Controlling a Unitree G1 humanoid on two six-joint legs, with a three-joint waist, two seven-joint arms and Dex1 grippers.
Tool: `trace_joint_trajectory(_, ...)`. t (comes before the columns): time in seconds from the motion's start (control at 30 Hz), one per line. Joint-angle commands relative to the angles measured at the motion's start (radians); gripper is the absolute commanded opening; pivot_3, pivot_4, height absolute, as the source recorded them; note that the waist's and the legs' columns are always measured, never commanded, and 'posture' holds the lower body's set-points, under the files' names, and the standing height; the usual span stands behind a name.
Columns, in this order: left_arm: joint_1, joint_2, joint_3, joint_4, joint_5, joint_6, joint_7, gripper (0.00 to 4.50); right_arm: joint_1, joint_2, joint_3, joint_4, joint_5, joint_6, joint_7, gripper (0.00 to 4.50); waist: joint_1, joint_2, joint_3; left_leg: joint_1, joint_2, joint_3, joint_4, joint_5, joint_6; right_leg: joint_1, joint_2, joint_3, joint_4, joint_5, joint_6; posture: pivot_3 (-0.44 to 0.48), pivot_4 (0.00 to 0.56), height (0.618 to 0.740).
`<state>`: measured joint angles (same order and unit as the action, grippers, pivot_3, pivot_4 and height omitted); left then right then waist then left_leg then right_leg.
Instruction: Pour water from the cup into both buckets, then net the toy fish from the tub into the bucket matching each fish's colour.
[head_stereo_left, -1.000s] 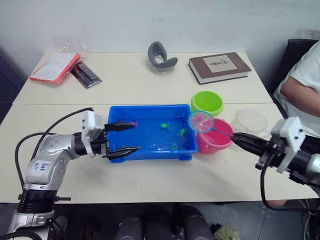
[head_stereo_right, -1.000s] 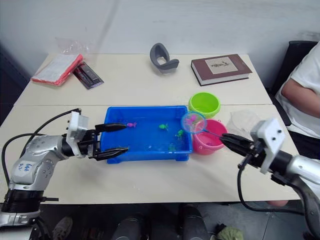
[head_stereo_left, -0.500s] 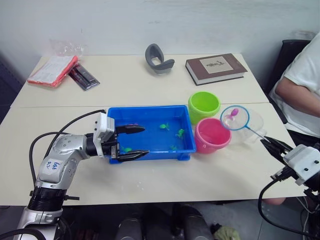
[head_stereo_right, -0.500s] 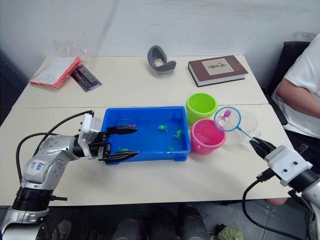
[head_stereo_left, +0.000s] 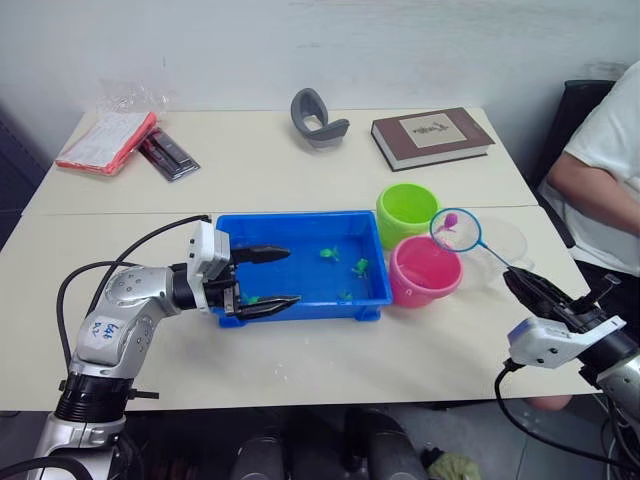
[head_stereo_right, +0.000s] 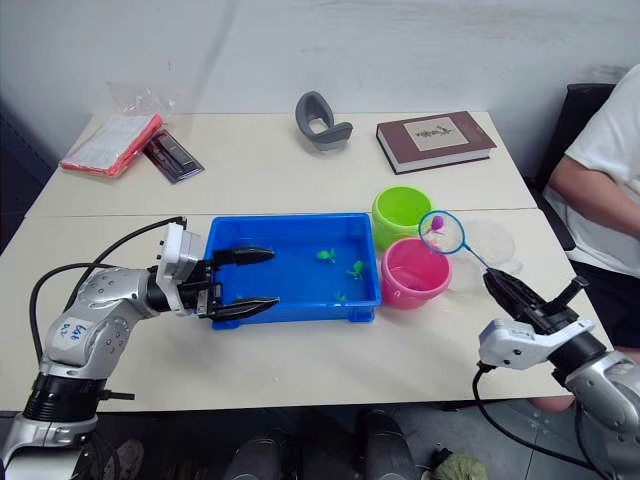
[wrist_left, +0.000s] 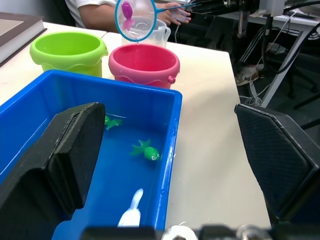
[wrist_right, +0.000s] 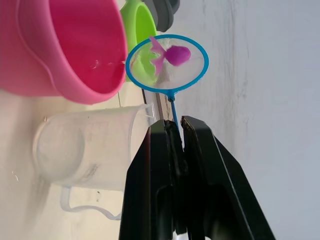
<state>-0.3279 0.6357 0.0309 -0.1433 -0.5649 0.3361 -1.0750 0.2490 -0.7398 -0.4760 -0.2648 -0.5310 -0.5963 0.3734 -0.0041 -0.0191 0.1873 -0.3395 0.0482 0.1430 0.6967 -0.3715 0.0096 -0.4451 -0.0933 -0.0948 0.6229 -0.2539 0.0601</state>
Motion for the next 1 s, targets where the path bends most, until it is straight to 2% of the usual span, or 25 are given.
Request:
trace_joint_trajectory(0.03, 0.005, 0.005, 0.022, -0.022, 0.002, -0.022, -0.006, 4.46, 0.01, -0.037, -0.005, 0.001, -0.043, -0.043, -0.046, 0.0, 0.0, 0.0, 0.0, 0.0, 0.0, 0.0, 0.0, 0.0, 0.0, 0.0, 0.0, 0.0, 0.0, 0.0, 0.0, 0.0, 0.15, 0.74)
trace_joint_trajectory(0.23, -0.006, -0.013, 0.03, -0.007, 0.0, -0.035, 0.005, 4.46, 0.009, -0.075, -0.012, 0.062, -0.109, -0.095, -0.147, 0.0, 0.0, 0.0, 0.0, 0.0, 0.0, 0.001, 0.0, 0.0, 0.0, 0.0, 0.0, 0.001, 0.0, 0.0, 0.0, 0.0, 0.15, 0.74)
trace_joint_trajectory(0.43, -0.026, -0.014, 0.026, 0.016, 0.015, -0.054, -0.001, 4.46, 0.039, -0.064, 0.041, 0.131, -0.156, -0.106, -0.211, 0.0, -0.002, 0.0, 0.0, 0.001, 0.001, 0.001, -0.001, 0.0, 0.0, 0.0, 0.0, 0.002, 0.0, 0.0, 0.0, 0.0, 0.15, 0.74)
trace_joint_trajectory(0.57, -0.028, 0.003, 0.034, 0.022, 0.016, -0.056, -0.011, 4.46, 0.013, -0.038, 0.047, 0.094, -0.092, -0.087, -0.24, 0.0, -0.002, 0.0, 0.0, 0.002, 0.0, 0.003, -0.002, 0.0, 0.0, 0.0, 0.0, 0.003, 0.0, 0.0, 0.0, 0.0, 0.15, 0.74)
trace_joint_trajectory(0.67, -0.037, 0.018, 0.056, 0.042, 0.019, -0.064, -0.009, 4.46, -0.009, -0.035, 0.067, 0.073, 0.049, -0.064, -0.191, 0.0, -0.006, 0.0, 0.0, 0.003, 0.001, 0.003, -0.002, 0.0, -0.001, 0.0, 0.0, 0.004, 0.0, 0.0, 0.0, 0.0, 0.15, 0.74)
trace_joint_trajectory(0.77, -0.021, 0.036, 0.095, 0.059, 0.014, -0.076, -0.006, 4.46, -0.054, -0.056, 0.153, 0.034, 0.331, 0.01, -0.045, 0.0, -0.014, 0.0, 0.0, 0.003, 0.001, 0.003, -0.003, 0.0, -0.001, 0.0, 0.0, 0.004, 0.0, 0.0, 0.0, 0.0, 0.15, 0.74)
trace_joint_trajectory(0.83, 0.002, 0.047, 0.12, 0.069, 0.017, -0.088, -0.009, 4.46, -0.101, -0.069, 0.191, 0.004, 0.444, 0.066, 0.029, 0.0, -0.023, 0.0, 0.0, 0.004, 0.002, 0.003, -0.003, 0.0, -0.001, 0.0, 0.0, 0.004, 0.0, 0.0, 0.0, 0.0, 0.15, 0.74)
trace_joint_trajectory(1.0, 0.057, 0.069, 0.203, 0.107, 0.023, -0.121, 0.013, 4.46, -0.24, -0.068, 0.297, -0.098, 0.753, 0.331, 0.2, 0.0, -0.023, 0.0, 0.0, 0.004, 0.002, 0.003, -0.004, 0.0, 0.0, 0.0, -0.001, 0.003, 0.0, 0.0, 0.0, 0.0, 0.15, 0.74)
